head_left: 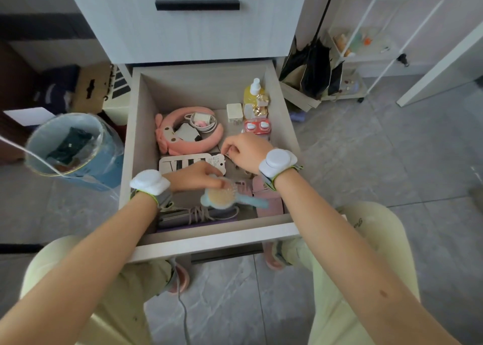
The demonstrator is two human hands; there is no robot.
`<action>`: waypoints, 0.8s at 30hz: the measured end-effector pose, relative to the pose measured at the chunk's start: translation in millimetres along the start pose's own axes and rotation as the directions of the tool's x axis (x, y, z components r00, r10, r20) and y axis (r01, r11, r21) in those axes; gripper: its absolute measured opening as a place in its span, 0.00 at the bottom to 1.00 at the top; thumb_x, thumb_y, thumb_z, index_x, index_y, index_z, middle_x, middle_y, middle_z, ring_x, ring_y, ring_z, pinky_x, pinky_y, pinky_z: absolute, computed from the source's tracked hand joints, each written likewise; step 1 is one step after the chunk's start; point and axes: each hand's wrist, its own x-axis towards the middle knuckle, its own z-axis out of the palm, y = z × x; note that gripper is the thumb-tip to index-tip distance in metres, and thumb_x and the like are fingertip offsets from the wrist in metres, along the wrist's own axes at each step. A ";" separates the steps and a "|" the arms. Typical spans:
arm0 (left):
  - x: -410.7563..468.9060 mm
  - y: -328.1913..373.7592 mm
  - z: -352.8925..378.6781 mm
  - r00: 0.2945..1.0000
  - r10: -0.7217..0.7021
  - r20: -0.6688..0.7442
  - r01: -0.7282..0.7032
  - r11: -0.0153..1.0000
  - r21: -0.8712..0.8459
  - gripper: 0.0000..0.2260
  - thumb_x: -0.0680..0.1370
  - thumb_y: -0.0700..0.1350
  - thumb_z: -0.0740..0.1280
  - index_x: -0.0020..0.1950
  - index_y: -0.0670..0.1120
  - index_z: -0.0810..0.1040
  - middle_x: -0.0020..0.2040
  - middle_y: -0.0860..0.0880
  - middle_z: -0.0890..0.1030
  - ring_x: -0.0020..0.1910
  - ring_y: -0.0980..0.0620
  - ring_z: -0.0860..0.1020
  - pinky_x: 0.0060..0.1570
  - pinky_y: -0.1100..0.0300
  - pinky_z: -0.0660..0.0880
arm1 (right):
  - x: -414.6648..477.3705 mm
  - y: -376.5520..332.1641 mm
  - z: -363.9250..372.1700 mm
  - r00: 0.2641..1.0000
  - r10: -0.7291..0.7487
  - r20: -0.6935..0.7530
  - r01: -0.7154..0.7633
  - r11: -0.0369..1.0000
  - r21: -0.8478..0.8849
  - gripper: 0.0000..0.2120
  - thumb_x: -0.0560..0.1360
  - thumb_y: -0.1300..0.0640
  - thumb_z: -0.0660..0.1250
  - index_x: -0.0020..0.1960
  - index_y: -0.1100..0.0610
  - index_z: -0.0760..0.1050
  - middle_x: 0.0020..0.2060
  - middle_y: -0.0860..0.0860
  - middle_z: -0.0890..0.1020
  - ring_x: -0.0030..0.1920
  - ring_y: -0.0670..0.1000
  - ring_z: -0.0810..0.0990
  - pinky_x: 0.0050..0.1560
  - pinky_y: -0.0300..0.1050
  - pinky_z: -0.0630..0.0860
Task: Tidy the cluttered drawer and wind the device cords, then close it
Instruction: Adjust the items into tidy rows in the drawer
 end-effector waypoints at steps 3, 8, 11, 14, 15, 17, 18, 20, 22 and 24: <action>-11.0 8.1 -26.2 0.990 0.047 -0.135 -0.043 0.998 0.036 0.17 0.64 0.58 0.69 0.43 0.46 0.80 0.38 0.48 0.80 0.33 0.63 0.75 0.35 0.70 0.70 | -1.9 -0.5 -7.4 0.990 0.014 -0.138 -0.016 1.000 -0.016 0.13 0.77 0.60 0.56 0.52 0.50 0.78 0.37 0.47 0.78 0.35 0.48 0.74 0.36 0.41 0.67; -32.0 -2.2 -47.0 0.957 -0.025 -0.288 0.128 0.929 0.348 0.14 0.71 0.53 0.70 0.51 0.47 0.79 0.46 0.49 0.80 0.45 0.50 0.77 0.45 0.57 0.71 | -3.5 -8.4 0.6 0.996 -0.017 0.087 0.019 0.999 -0.028 0.13 0.78 0.49 0.58 0.58 0.53 0.74 0.40 0.46 0.78 0.40 0.50 0.78 0.40 0.43 0.72; -42.8 -8.6 -44.8 0.948 -0.066 -0.310 0.231 0.815 0.531 0.12 0.73 0.53 0.68 0.51 0.48 0.78 0.49 0.49 0.80 0.45 0.49 0.76 0.43 0.57 0.71 | -3.9 -13.4 18.2 0.951 -0.029 0.307 0.088 0.980 -0.180 0.15 0.77 0.54 0.62 0.62 0.54 0.71 0.52 0.51 0.80 0.51 0.54 0.79 0.47 0.44 0.74; -45.8 -16.2 -38.2 0.938 -0.065 -0.341 0.287 0.697 0.657 0.10 0.73 0.54 0.65 0.49 0.50 0.76 0.47 0.50 0.80 0.42 0.50 0.75 0.39 0.59 0.67 | -1.6 -19.8 35.2 0.932 -0.049 0.360 0.144 0.960 -0.240 0.15 0.75 0.62 0.61 0.62 0.57 0.71 0.55 0.56 0.79 0.53 0.57 0.78 0.47 0.46 0.74; -44.7 -17.0 -35.5 0.936 -0.065 -0.346 0.292 0.692 0.660 0.09 0.73 0.53 0.64 0.50 0.51 0.76 0.48 0.50 0.80 0.43 0.50 0.76 0.39 0.59 0.67 | -1.7 -21.4 37.1 0.921 -0.037 0.388 0.138 0.962 -0.237 0.16 0.75 0.62 0.62 0.63 0.57 0.70 0.55 0.57 0.78 0.53 0.57 0.78 0.44 0.44 0.72; -43.4 -17.3 -32.1 0.929 -0.082 -0.361 0.320 0.667 0.673 0.10 0.74 0.51 0.62 0.53 0.52 0.76 0.50 0.50 0.80 0.47 0.49 0.78 0.41 0.58 0.70 | -2.8 -22.0 38.2 0.899 -0.016 0.438 0.130 0.964 -0.232 0.16 0.75 0.62 0.63 0.63 0.59 0.71 0.56 0.58 0.78 0.53 0.57 0.77 0.43 0.42 0.67; -43.0 -17.5 -31.1 0.925 -0.087 -0.370 0.335 0.645 0.687 0.11 0.75 0.50 0.62 0.55 0.52 0.76 0.51 0.50 0.81 0.49 0.48 0.78 0.43 0.57 0.70 | -3.0 -20.8 38.5 0.891 -0.010 0.453 0.128 0.964 -0.231 0.16 0.75 0.62 0.63 0.63 0.59 0.72 0.57 0.57 0.78 0.55 0.57 0.77 0.44 0.41 0.67; -42.6 -19.4 -28.5 0.919 -0.106 -0.379 0.362 0.604 0.710 0.12 0.76 0.47 0.61 0.58 0.53 0.76 0.53 0.51 0.81 0.51 0.49 0.79 0.48 0.57 0.71 | -3.3 -18.1 38.0 0.882 0.003 0.471 0.118 0.966 -0.228 0.17 0.75 0.64 0.62 0.63 0.58 0.74 0.59 0.55 0.78 0.57 0.56 0.77 0.47 0.39 0.68; -41.0 -22.0 -23.6 0.916 -0.126 -0.381 0.382 0.565 0.731 0.13 0.77 0.45 0.60 0.58 0.54 0.77 0.55 0.51 0.80 0.53 0.50 0.78 0.52 0.57 0.70 | -2.5 -16.4 38.3 0.878 0.017 0.478 0.113 0.964 -0.240 0.15 0.75 0.64 0.63 0.61 0.57 0.77 0.59 0.54 0.79 0.57 0.55 0.78 0.46 0.38 0.67; -38.0 -22.6 -18.8 0.911 -0.137 -0.389 0.398 0.537 0.744 0.13 0.77 0.43 0.60 0.57 0.53 0.78 0.56 0.51 0.80 0.54 0.50 0.77 0.53 0.56 0.70 | -1.8 -15.3 41.4 0.886 0.014 0.463 0.128 0.953 -0.275 0.12 0.75 0.60 0.63 0.58 0.57 0.78 0.56 0.55 0.80 0.54 0.56 0.79 0.43 0.39 0.67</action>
